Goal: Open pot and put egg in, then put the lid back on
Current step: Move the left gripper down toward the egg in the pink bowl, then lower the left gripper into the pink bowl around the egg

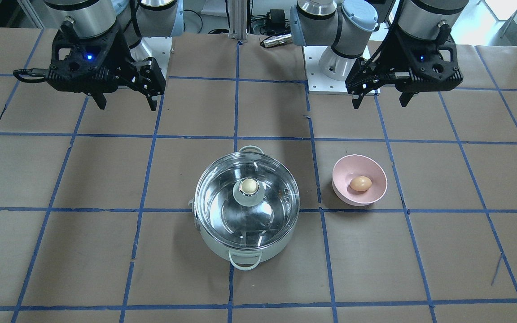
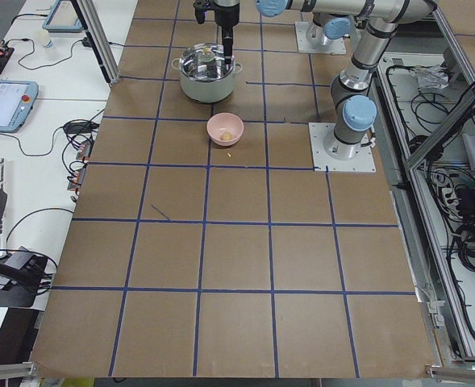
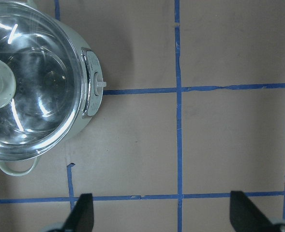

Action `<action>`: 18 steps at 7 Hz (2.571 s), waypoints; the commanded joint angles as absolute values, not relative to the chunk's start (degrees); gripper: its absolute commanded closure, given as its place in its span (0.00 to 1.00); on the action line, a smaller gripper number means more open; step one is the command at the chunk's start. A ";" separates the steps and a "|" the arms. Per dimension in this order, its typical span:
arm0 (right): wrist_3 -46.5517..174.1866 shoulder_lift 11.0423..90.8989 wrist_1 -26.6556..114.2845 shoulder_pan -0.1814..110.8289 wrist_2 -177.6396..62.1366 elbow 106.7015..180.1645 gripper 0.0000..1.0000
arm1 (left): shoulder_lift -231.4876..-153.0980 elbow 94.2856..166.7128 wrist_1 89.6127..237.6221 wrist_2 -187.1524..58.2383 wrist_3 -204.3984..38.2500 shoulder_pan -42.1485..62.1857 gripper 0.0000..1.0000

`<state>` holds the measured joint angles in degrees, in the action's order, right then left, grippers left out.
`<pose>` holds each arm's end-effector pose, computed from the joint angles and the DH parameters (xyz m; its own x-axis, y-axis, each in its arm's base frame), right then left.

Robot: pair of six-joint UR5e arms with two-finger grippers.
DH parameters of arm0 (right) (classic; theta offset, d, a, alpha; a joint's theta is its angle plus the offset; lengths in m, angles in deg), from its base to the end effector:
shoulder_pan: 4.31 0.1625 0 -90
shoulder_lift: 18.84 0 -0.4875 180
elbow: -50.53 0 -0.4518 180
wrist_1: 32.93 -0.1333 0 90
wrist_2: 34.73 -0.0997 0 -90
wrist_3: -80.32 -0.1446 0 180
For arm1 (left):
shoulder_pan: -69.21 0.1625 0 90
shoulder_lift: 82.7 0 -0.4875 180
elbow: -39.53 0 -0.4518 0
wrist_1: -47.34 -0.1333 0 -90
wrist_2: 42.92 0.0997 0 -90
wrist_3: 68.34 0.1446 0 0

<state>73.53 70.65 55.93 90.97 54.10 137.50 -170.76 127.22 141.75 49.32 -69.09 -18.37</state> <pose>0.1871 -0.5439 0.5277 -0.9994 0.0259 -0.0231 0.0263 0.9994 -0.0215 -0.1050 -0.5383 0.5384 -0.9977 -0.0552 -0.0391 -0.0553 0.9985 0.0023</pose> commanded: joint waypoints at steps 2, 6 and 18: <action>73.55 70.64 55.93 90.97 54.30 137.54 0.00 | -170.76 127.16 141.73 49.27 -69.05 -18.32 0.00; 73.64 70.64 55.66 90.88 54.39 137.54 0.00 | -170.68 128.82 141.82 49.36 -67.21 -17.97 0.00; 73.99 70.64 55.31 90.53 54.57 137.63 0.00 | -179.01 153.61 109.40 49.89 -44.32 -12.26 0.04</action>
